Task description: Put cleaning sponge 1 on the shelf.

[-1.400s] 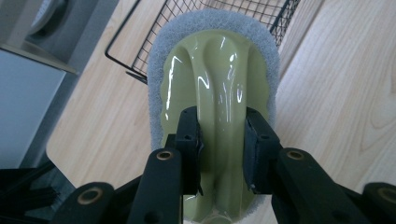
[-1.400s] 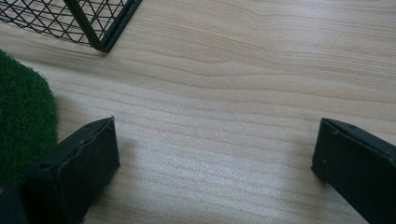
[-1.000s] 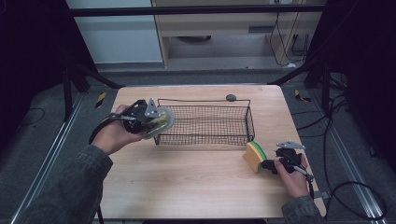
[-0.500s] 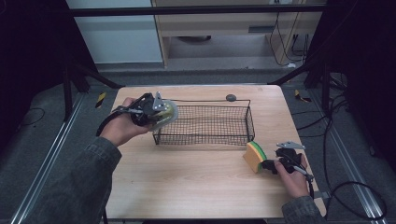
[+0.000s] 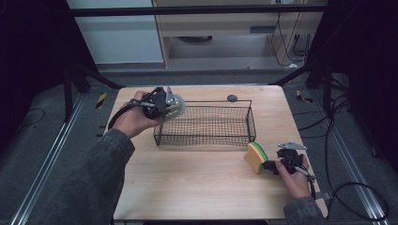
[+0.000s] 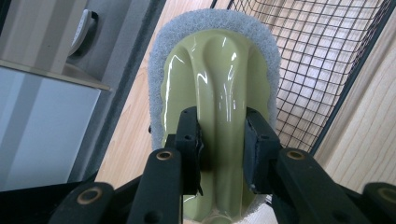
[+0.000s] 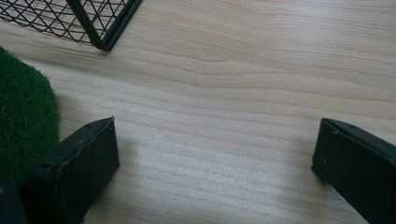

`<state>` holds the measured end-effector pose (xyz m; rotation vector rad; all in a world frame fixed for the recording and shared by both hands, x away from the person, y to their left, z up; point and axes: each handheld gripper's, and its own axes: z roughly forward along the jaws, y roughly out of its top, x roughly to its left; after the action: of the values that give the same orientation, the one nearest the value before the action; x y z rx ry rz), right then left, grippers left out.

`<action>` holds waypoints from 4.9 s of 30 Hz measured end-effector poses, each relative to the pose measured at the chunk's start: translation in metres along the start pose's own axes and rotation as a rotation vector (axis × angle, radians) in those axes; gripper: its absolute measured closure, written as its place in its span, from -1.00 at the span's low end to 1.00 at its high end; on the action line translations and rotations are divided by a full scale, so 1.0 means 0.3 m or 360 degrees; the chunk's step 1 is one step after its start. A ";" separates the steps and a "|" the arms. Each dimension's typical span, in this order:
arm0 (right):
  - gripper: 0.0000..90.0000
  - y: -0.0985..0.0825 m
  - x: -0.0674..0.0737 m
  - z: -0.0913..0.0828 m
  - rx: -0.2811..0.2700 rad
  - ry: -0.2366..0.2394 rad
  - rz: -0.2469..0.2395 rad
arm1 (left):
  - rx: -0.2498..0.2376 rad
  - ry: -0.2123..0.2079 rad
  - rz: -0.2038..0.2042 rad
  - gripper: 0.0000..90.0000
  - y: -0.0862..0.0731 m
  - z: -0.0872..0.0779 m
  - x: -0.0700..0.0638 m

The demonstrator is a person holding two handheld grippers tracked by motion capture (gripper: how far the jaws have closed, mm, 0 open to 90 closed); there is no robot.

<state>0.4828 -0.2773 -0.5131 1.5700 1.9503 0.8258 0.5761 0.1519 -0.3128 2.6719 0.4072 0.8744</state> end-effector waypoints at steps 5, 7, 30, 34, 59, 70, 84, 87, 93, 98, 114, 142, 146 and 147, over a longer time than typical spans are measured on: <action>-0.98 0.000 0.000 0.000 0.0000 0.0000 0.0000 | 0.0005 0.0002 0.0013 0.56 0.024 0.010 0.003; -0.98 0.000 -0.001 0.000 0.0000 0.0002 -0.0002 | 0.0006 -0.0001 0.0016 0.56 0.032 0.016 0.003; -0.98 0.001 -0.002 0.002 -0.0004 0.0008 -0.0007 | 0.0030 -0.0014 0.0055 0.56 0.072 0.104 0.028; -0.98 0.001 -0.002 0.001 -0.0001 0.0008 -0.0007 | 0.0033 -0.0026 0.0078 0.56 0.069 0.111 0.026; -0.99 0.005 -0.002 0.005 0.0002 0.0017 -0.0020 | 0.0040 -0.0126 0.0209 0.56 0.041 0.163 -0.020; -0.99 0.005 -0.002 0.005 0.0002 0.0017 -0.0019 | 0.0066 -0.0172 0.0250 0.56 0.014 0.192 -0.037; -0.98 0.004 -0.002 0.005 0.0000 0.0015 -0.0022 | 0.0107 -0.0194 0.0259 0.56 0.008 0.223 -0.044; -0.98 0.004 -0.002 0.005 0.0001 0.0015 -0.0022 | 0.0117 -0.0199 0.0259 0.56 0.004 0.230 -0.043; -0.98 0.004 -0.001 0.005 0.0001 0.0015 -0.0019 | 0.0134 -0.0212 0.0258 0.56 -0.005 0.251 -0.050; -0.98 0.005 -0.001 0.004 0.0003 0.0018 -0.0015 | 0.0158 -0.0227 0.0258 0.56 -0.016 0.276 -0.057; -0.98 0.005 0.000 0.004 0.0004 0.0019 -0.0011 | 0.0188 -0.0285 0.0232 0.56 -0.039 0.332 -0.071; -0.99 0.007 0.000 0.006 0.0002 0.0026 -0.0002 | 0.0027 -0.0240 0.0082 0.46 -0.015 0.270 -0.055; -0.99 0.007 -0.001 0.007 0.0002 0.0030 -0.0010 | -0.0024 -0.0221 0.0030 0.41 -0.017 0.245 -0.058; -0.99 0.007 -0.001 0.007 0.0002 0.0030 -0.0010 | -0.0024 -0.0221 0.0030 0.38 -0.017 0.245 -0.058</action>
<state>0.4857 -0.2771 -0.5130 1.5615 1.9682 0.8398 0.6065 0.1362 -0.3805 2.7058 0.3422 0.6889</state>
